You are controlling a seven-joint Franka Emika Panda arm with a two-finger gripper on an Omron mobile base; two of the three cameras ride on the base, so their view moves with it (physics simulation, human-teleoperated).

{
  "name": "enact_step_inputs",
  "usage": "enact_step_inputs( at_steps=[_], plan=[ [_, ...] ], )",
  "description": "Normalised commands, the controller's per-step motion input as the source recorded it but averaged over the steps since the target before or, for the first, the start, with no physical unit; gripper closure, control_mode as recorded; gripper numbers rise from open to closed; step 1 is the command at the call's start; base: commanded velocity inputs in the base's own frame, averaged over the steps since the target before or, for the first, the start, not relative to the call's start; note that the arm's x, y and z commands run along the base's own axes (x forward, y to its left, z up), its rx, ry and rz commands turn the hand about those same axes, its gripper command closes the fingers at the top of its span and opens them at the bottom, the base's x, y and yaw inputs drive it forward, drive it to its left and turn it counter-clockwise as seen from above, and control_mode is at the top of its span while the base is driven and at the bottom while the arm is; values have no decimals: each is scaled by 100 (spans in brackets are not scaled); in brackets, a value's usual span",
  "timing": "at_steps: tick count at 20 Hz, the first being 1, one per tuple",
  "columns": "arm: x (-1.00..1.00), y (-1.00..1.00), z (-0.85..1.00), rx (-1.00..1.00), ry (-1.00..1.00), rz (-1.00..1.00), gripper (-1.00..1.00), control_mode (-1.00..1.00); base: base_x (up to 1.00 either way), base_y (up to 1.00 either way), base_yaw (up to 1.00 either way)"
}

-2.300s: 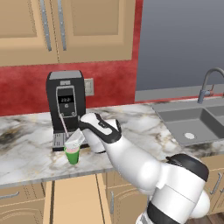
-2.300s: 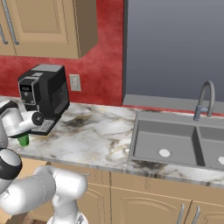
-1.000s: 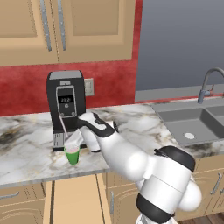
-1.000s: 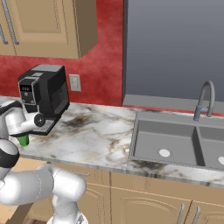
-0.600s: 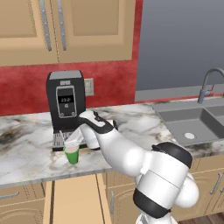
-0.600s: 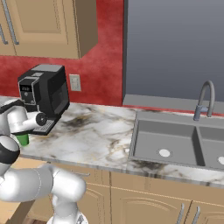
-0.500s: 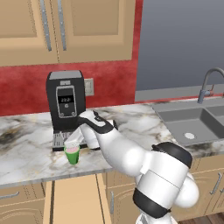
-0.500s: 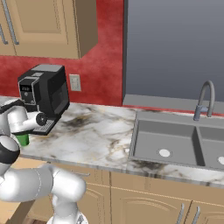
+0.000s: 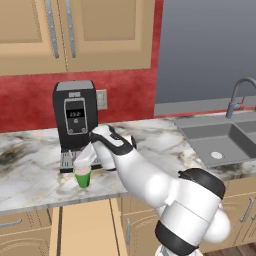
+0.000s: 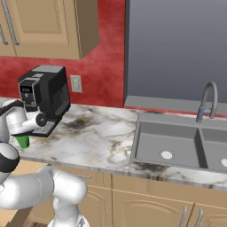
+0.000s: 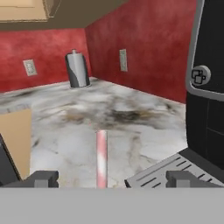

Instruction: Pick up the straw from the left drawer and put it inside the smoothie cup.

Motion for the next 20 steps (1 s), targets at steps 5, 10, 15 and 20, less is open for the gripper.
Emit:
enact_step_inputs(
  at_steps=[5,10,15,20],
  plan=[
    [-49,-23,65,0,-23,-3,-100,-100,0,0,0],
    [-75,-58,67,0,-23,-2,-100,-100,0,0,0],
    [-74,-86,95,6,-11,-11,-100,-100,0,0,0],
    [-57,-100,100,12,-6,-13,-100,-100,0,0,0]
  ],
)
